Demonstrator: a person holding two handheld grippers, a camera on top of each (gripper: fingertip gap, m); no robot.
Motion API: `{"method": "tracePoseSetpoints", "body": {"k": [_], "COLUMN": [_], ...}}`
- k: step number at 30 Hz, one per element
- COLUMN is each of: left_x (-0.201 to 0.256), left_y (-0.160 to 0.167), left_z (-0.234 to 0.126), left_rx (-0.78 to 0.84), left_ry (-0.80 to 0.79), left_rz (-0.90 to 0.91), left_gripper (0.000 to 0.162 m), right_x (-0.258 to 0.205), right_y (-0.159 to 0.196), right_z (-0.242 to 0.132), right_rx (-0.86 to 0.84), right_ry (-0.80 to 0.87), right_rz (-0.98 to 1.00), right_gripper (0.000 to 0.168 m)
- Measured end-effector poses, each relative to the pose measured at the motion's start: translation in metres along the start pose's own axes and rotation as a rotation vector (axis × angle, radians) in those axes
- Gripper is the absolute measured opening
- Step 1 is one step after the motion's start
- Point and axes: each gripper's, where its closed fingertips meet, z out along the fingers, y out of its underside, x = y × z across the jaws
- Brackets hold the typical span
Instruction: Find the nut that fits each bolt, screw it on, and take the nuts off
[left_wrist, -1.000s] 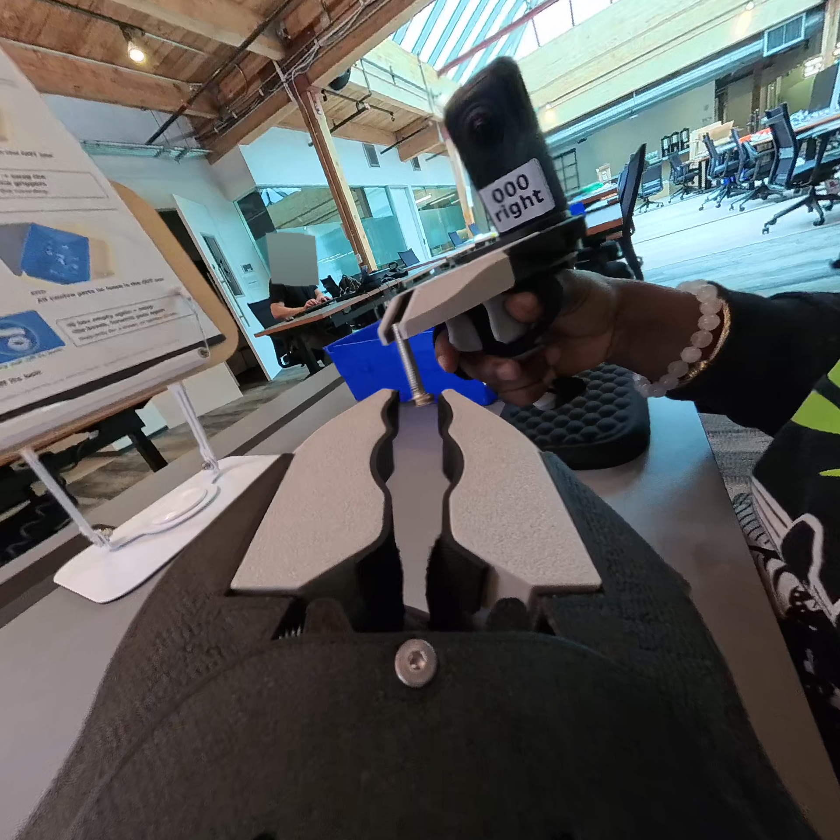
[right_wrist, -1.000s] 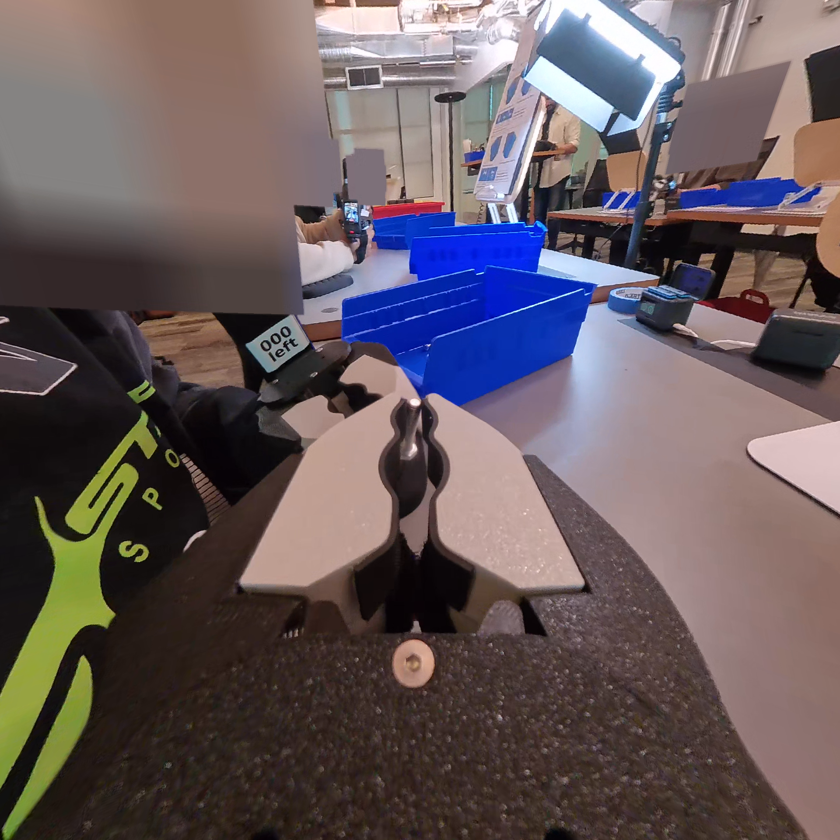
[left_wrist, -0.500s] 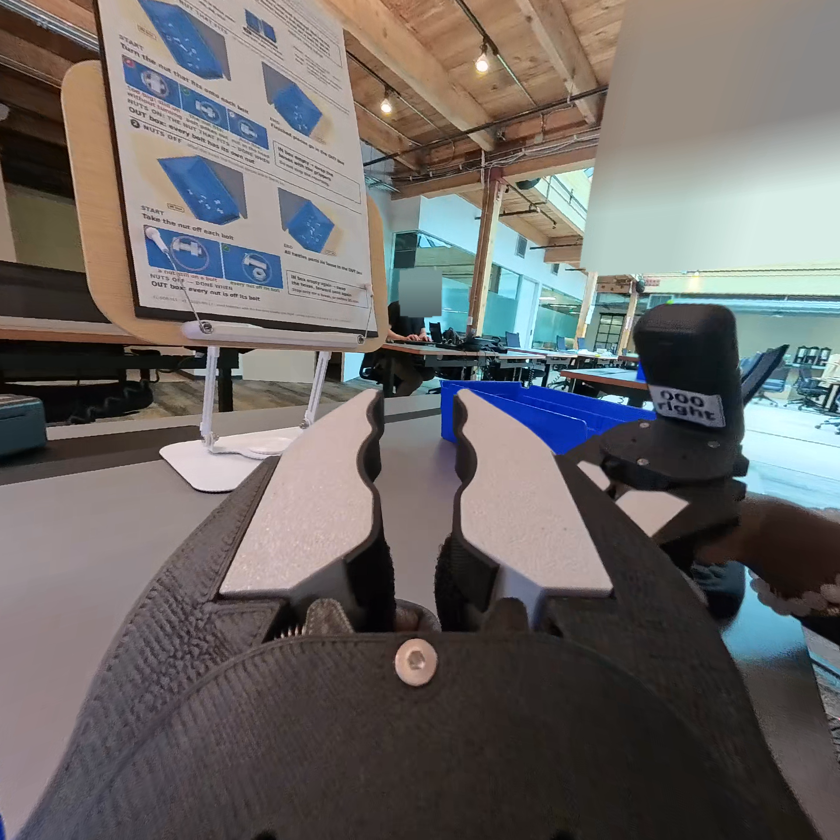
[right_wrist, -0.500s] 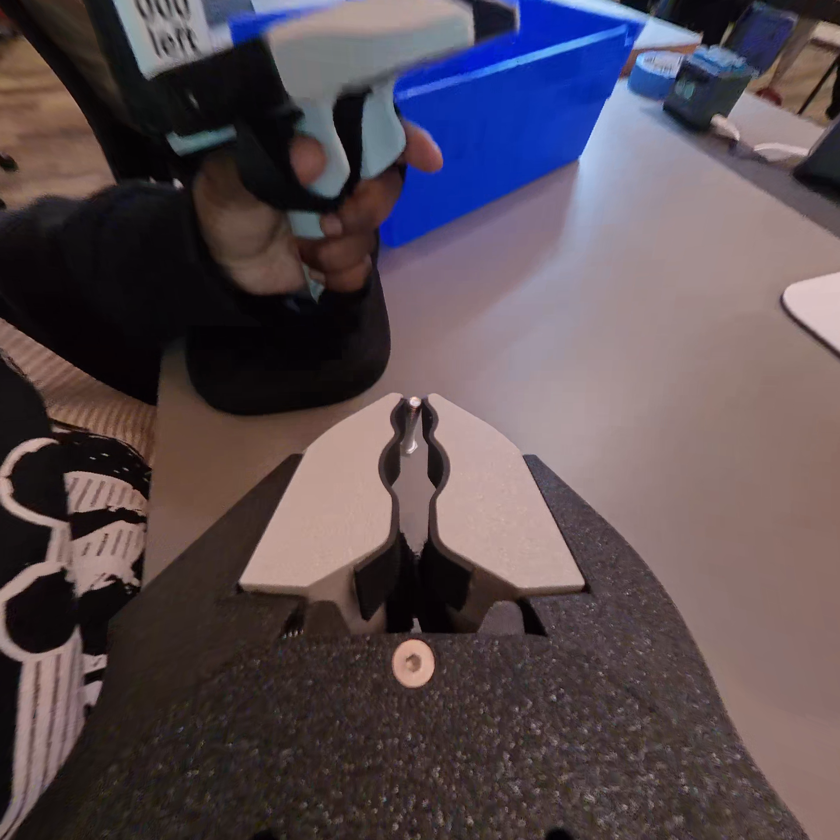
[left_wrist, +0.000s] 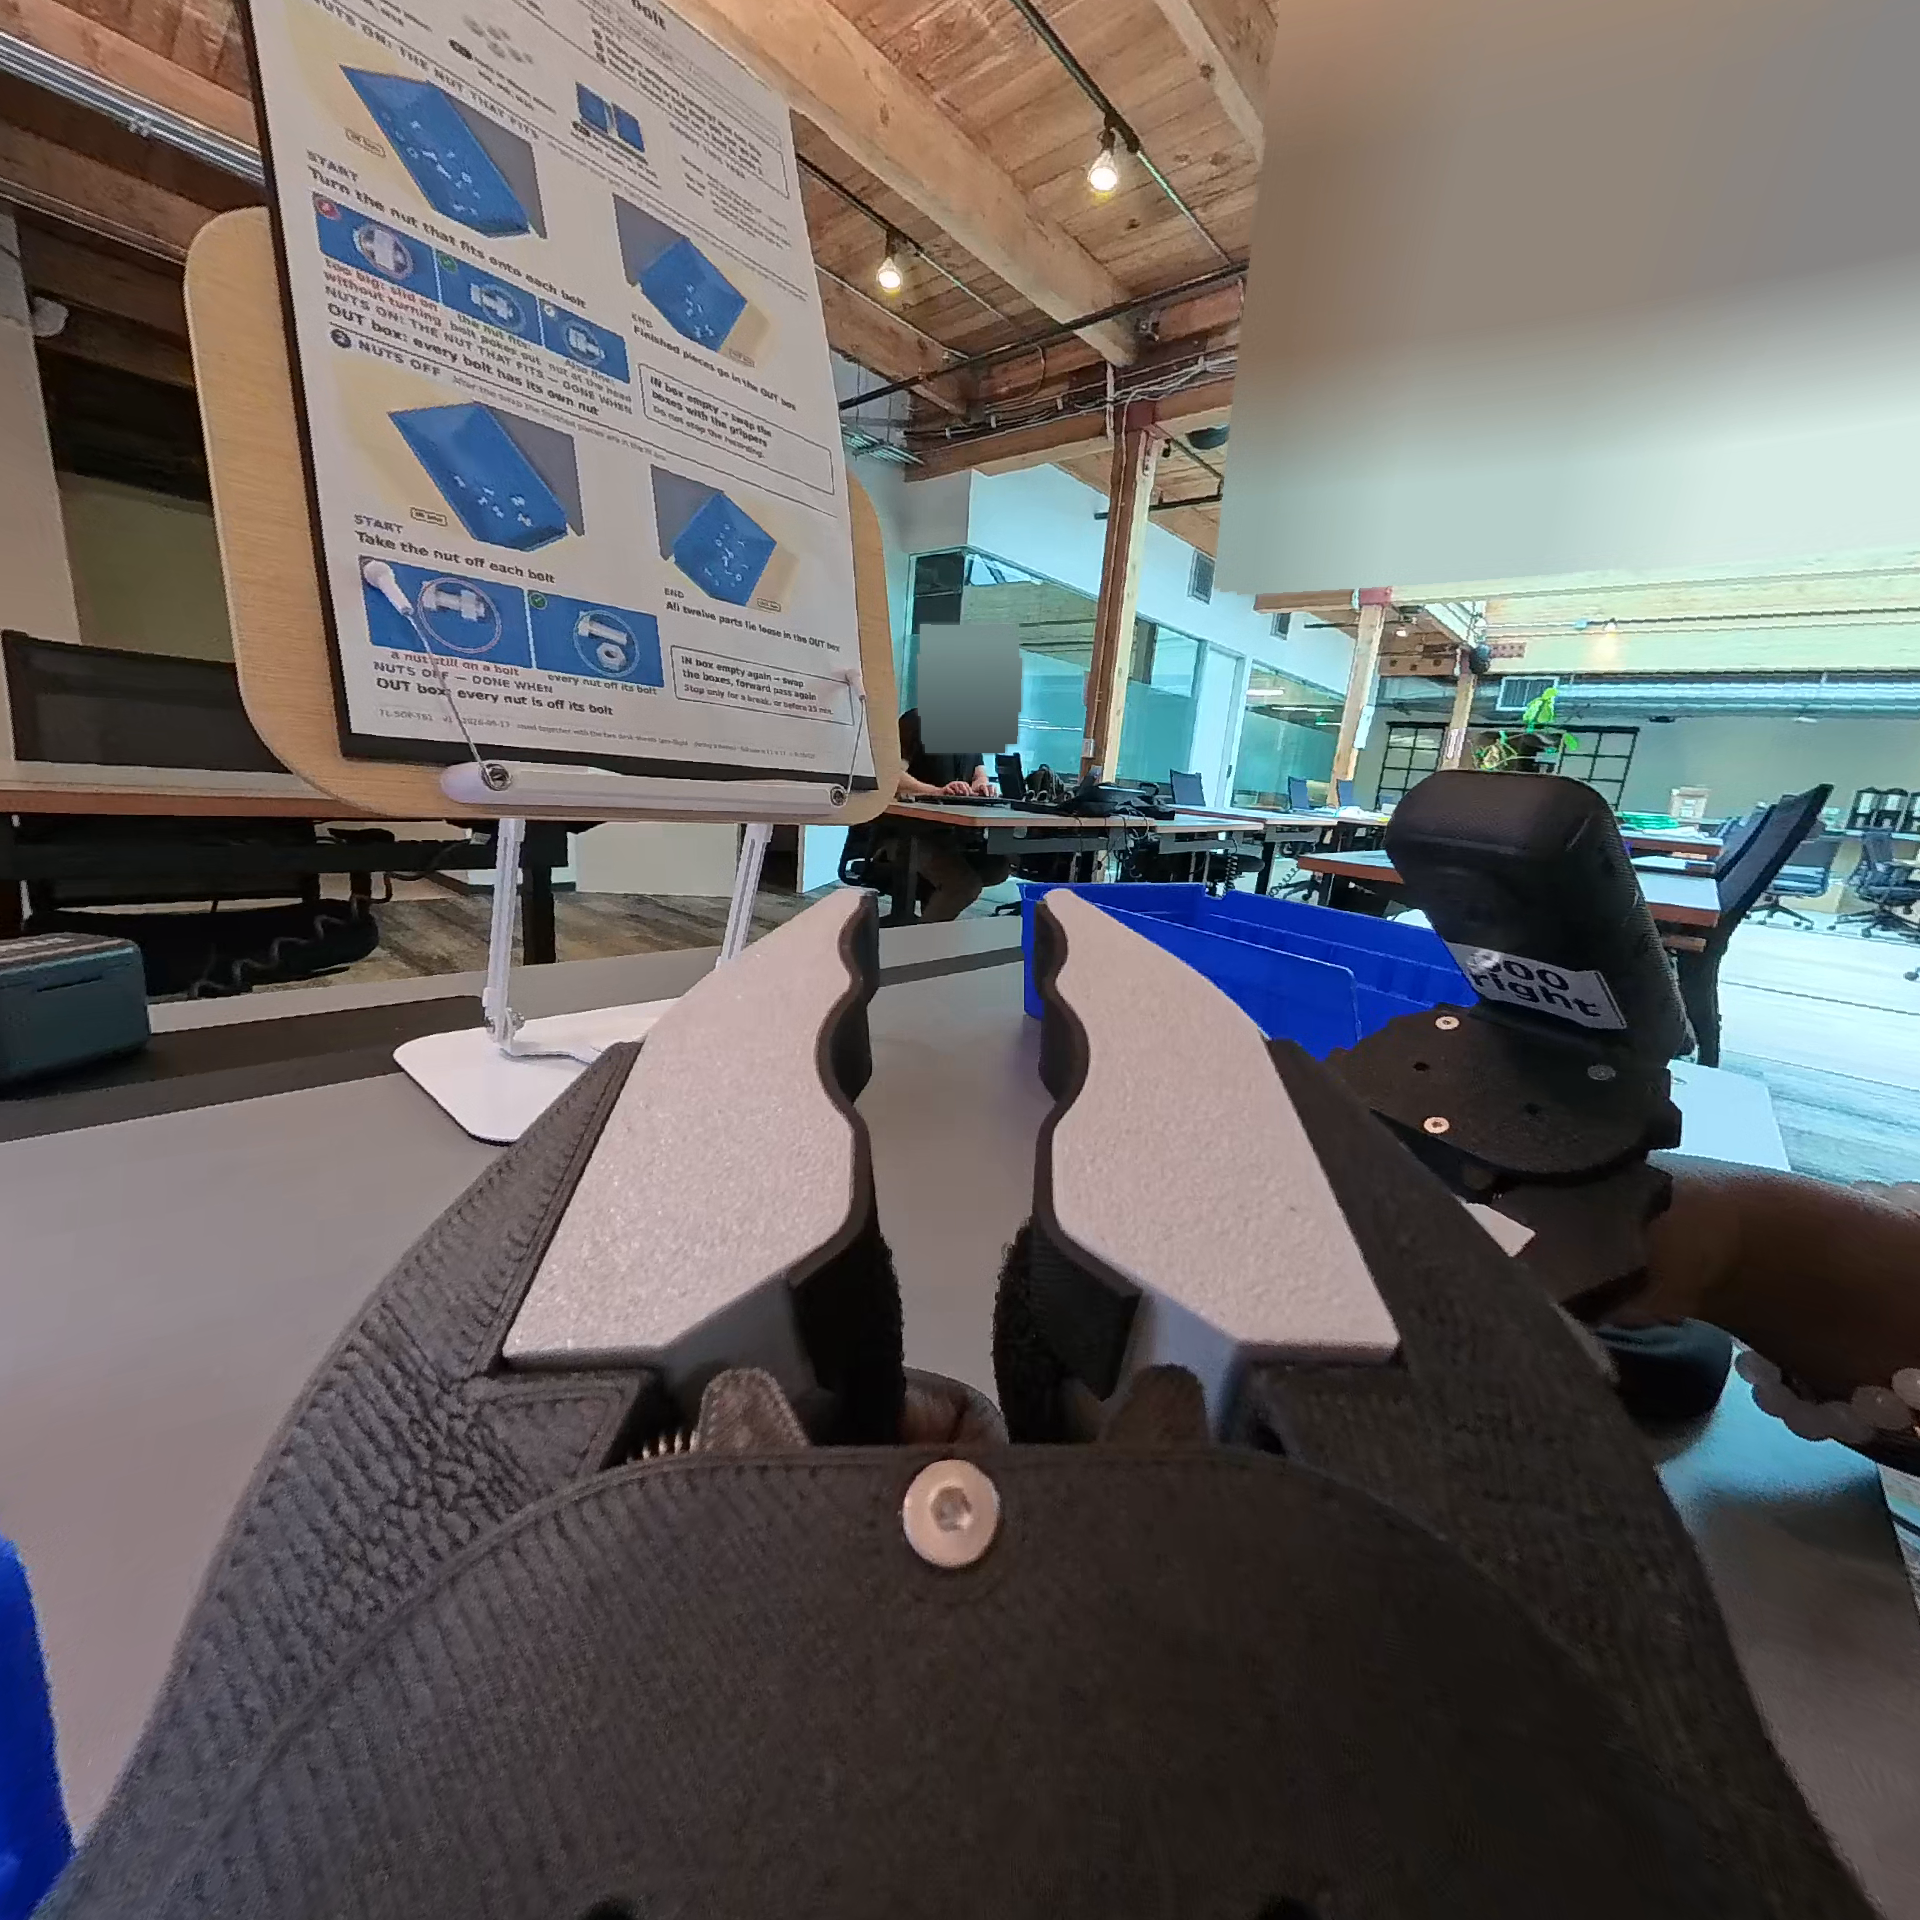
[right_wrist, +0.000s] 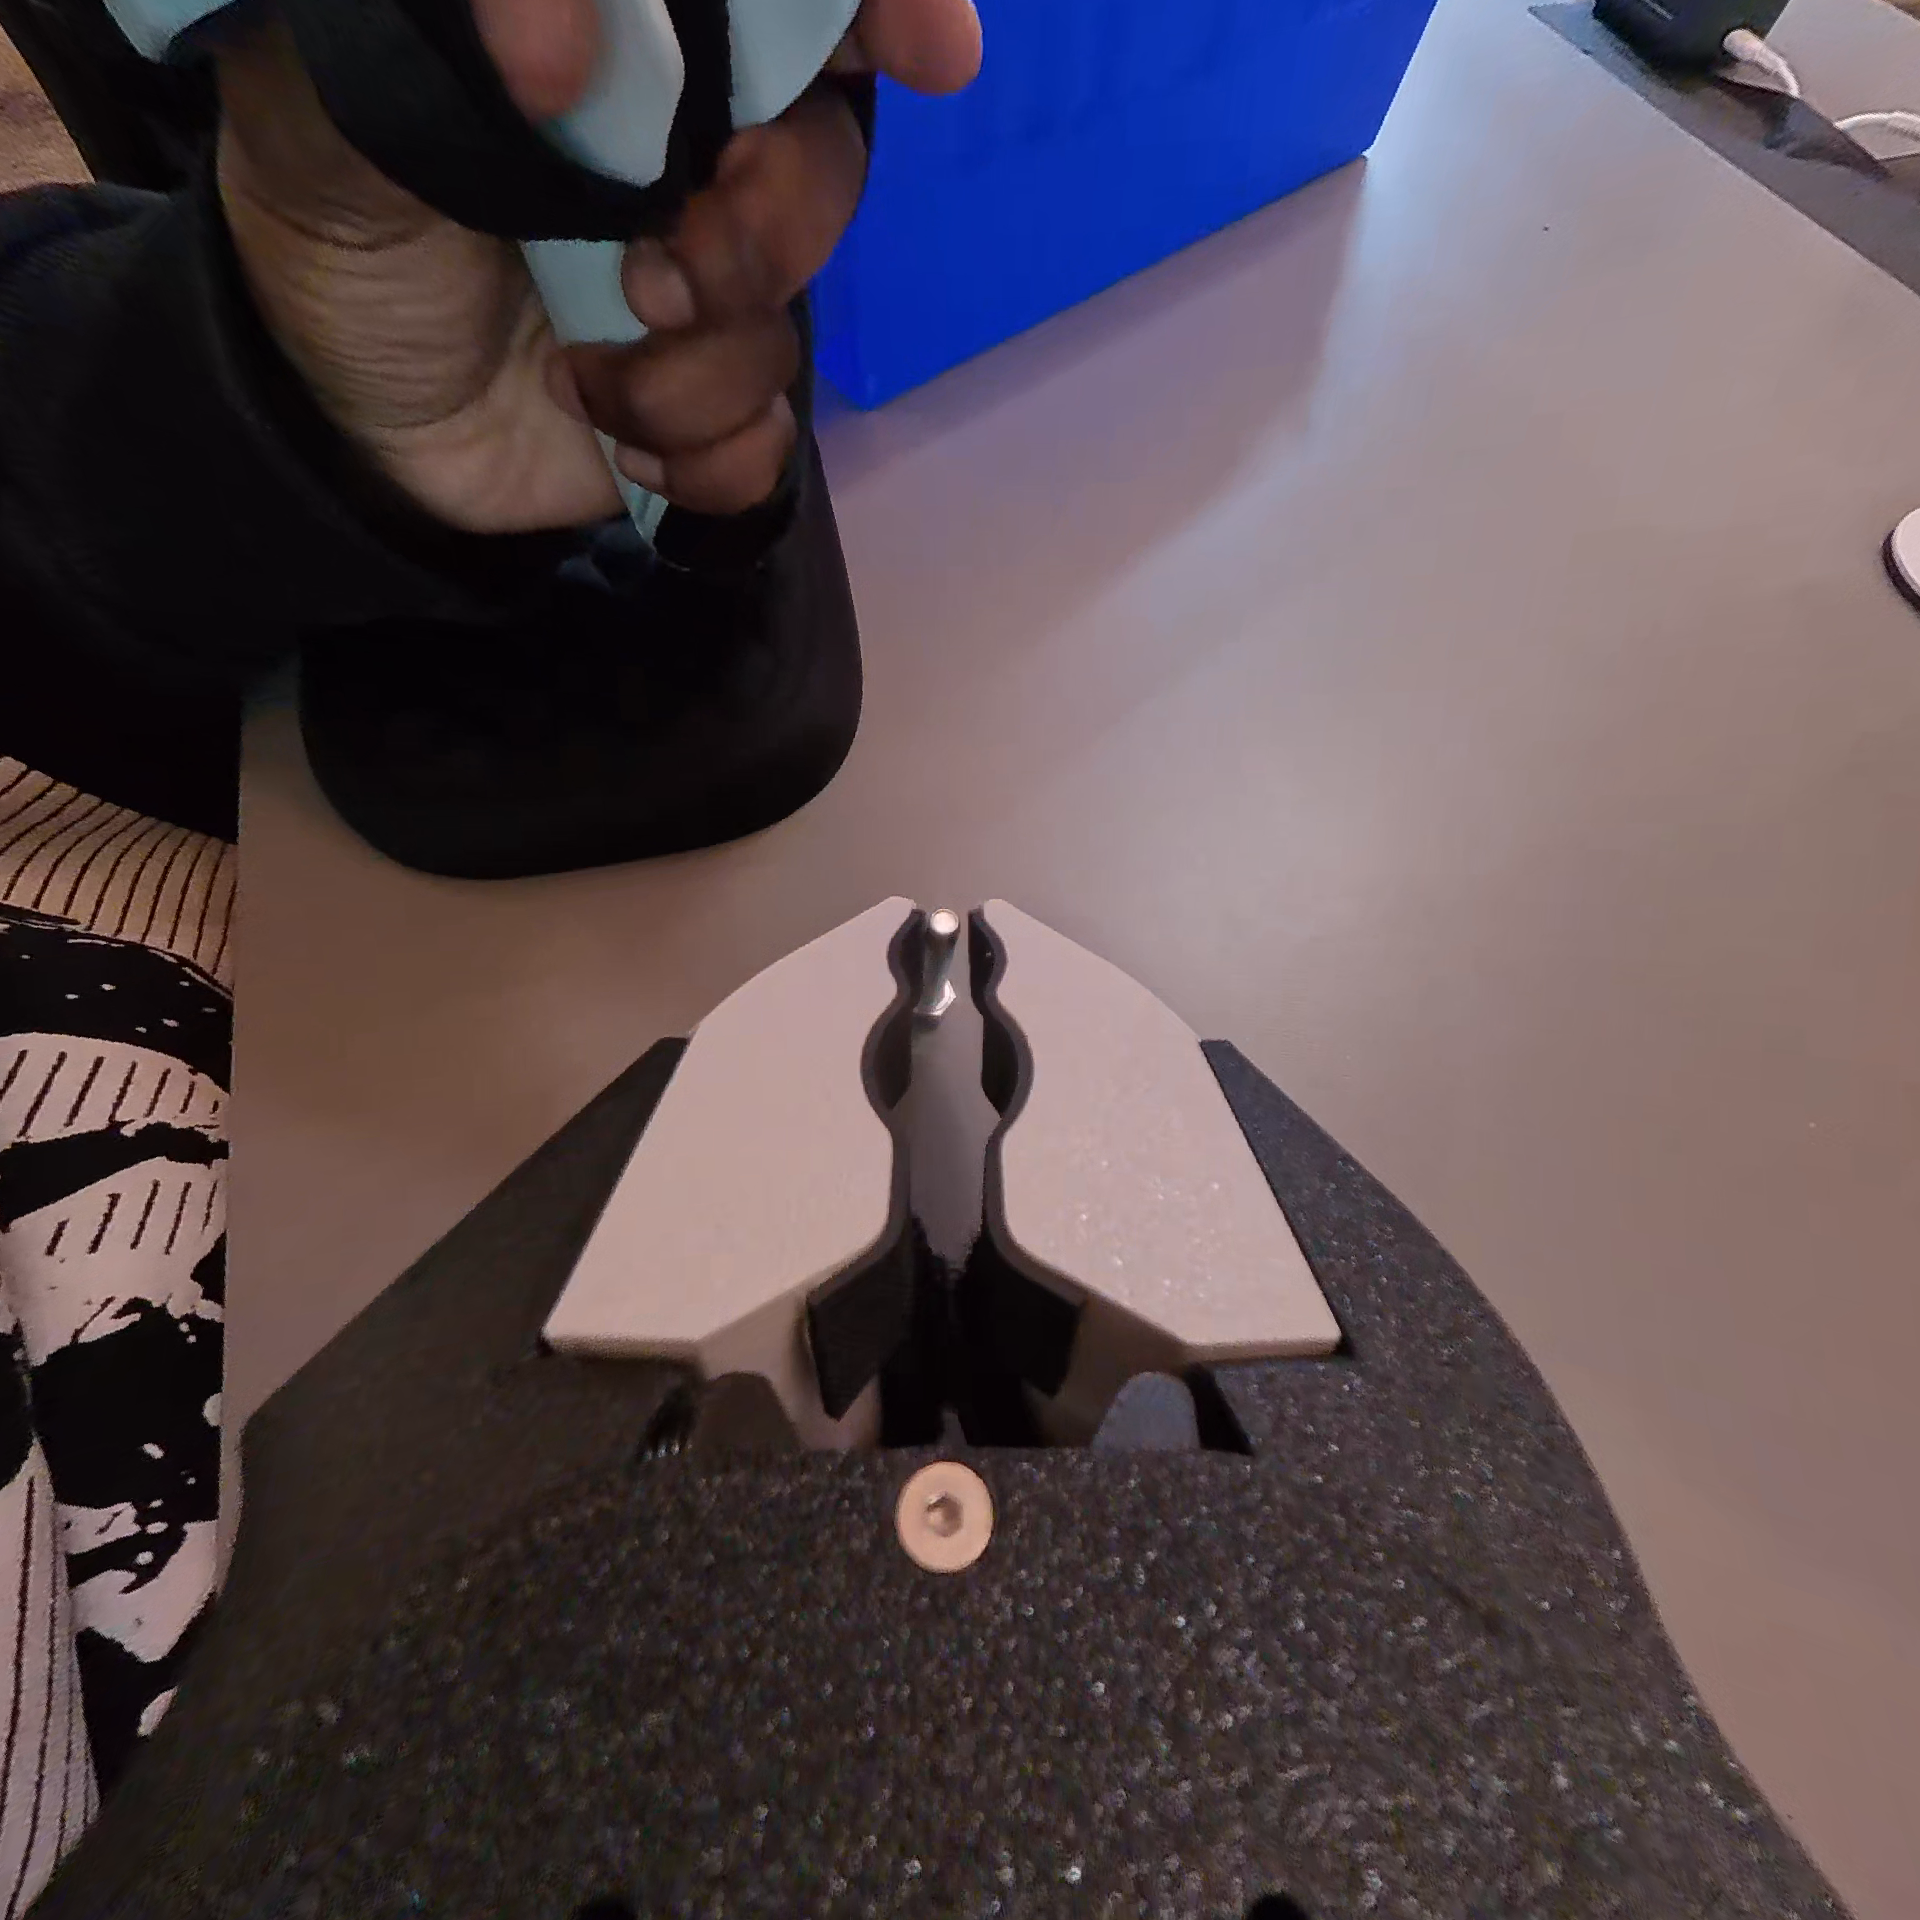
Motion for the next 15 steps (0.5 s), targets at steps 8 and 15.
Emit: {"method": "tracePoseSetpoints", "body": {"k": [8,15], "left_x": [0.001,0.006], "left_y": [0.002,0.006], "left_z": [0.000,0.002], "left_rx": [-0.011,-0.038], "left_ry": [0.002,0.015], "left_rz": [0.013,0.024], "left_gripper": [0.028,0.028], "right_x": [0.002,0.037], "right_y": [-0.019,-0.039], "right_z": [-0.024,-0.111], "right_rx": [0.110,0.449], "right_ry": [-0.001,0.147], "right_rz": [0.004,0.074], "right_gripper": [0.021,0.040]}}
